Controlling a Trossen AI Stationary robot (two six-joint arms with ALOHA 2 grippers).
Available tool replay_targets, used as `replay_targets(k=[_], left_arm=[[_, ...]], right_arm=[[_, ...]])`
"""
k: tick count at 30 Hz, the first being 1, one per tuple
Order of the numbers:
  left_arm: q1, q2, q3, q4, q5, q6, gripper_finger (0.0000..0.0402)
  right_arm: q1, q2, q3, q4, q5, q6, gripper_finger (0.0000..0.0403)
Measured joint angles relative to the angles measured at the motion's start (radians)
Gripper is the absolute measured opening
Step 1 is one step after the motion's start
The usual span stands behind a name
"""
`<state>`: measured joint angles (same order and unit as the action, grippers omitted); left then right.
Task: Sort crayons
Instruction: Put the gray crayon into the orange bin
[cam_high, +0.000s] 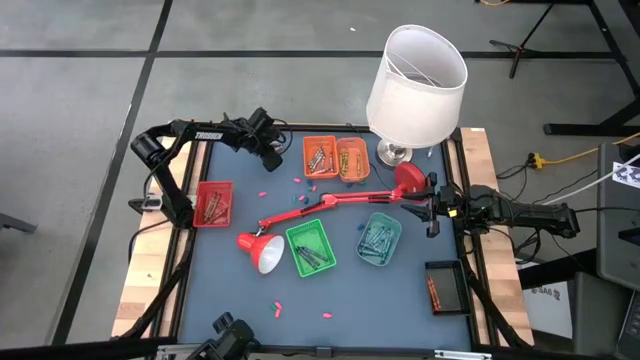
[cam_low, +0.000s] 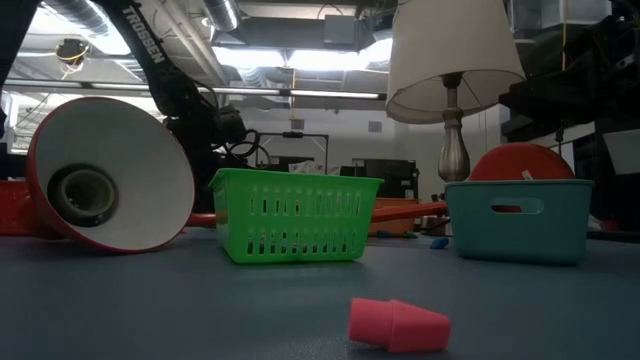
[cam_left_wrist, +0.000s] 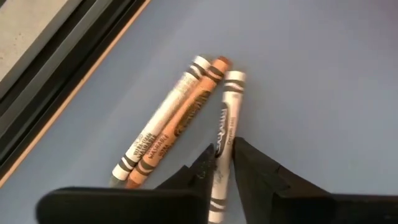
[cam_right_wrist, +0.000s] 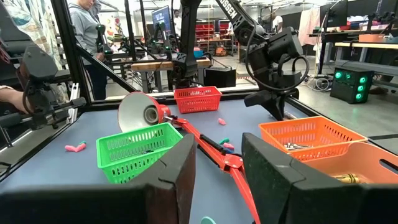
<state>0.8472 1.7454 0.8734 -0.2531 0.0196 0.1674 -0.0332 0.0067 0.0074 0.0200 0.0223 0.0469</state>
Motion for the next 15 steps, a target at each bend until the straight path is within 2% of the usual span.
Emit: replay_targets(k=[7,15], left_arm=[[-0.001,-0.002,0.000,-0.002,0.018,-0.001,0.0006],[-0.047,-0.002,0.000,-0.002,0.034,-0.067,0.0004]], right_arm=[[0.000,0.000,0.000,0.000,0.000,0.000,0.0129],[0.000,0.000,0.000,0.000,0.000,0.000,0.0129]])
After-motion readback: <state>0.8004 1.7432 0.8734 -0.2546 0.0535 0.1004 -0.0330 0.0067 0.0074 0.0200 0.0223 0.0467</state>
